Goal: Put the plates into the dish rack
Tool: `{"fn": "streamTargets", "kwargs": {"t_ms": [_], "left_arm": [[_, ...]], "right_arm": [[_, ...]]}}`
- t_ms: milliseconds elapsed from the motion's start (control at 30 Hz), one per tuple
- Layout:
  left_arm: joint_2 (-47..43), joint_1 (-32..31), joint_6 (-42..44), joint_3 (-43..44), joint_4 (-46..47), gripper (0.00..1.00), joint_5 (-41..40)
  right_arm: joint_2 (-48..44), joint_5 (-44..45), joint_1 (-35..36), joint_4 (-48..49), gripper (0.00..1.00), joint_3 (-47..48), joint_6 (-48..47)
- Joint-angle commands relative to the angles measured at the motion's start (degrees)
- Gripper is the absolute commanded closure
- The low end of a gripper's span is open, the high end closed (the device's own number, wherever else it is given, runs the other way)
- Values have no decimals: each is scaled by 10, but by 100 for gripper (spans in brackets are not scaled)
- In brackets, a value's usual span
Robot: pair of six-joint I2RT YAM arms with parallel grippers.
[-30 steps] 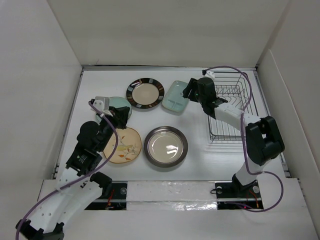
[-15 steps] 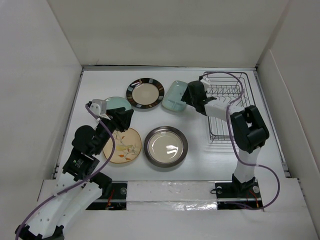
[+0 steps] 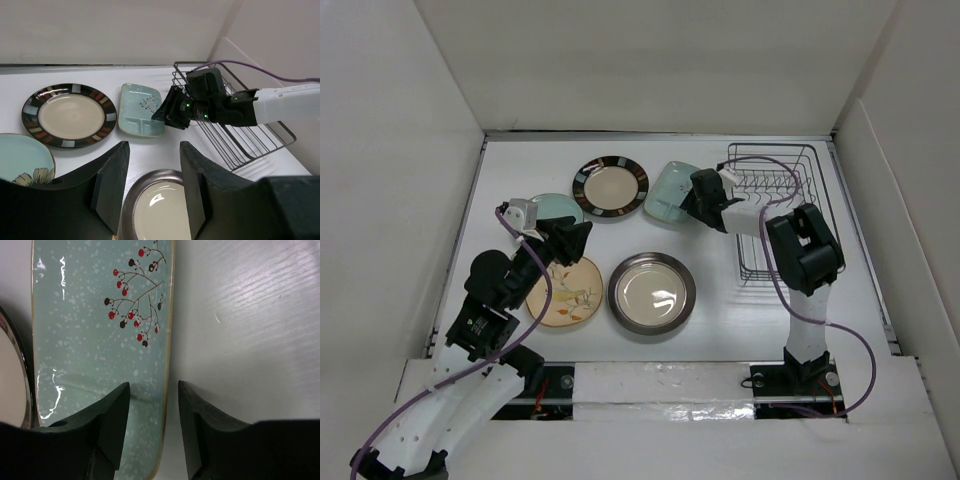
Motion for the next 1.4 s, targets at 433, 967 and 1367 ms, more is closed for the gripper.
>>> {"fn": "streamTargets", "kwargs": {"t_ms": [433,967,1367], "left_arm": [[1,2,6,7,25,58,-1],[-1,2,7,12,22,58,12],[-59,2,-4,19,18,56,98]], "right_arm": [[-20,91,25,78,100,-25,67],[-241,125,67,142,100,-21,-196],[-374,53,-160,-76,100,81,-313]]}}
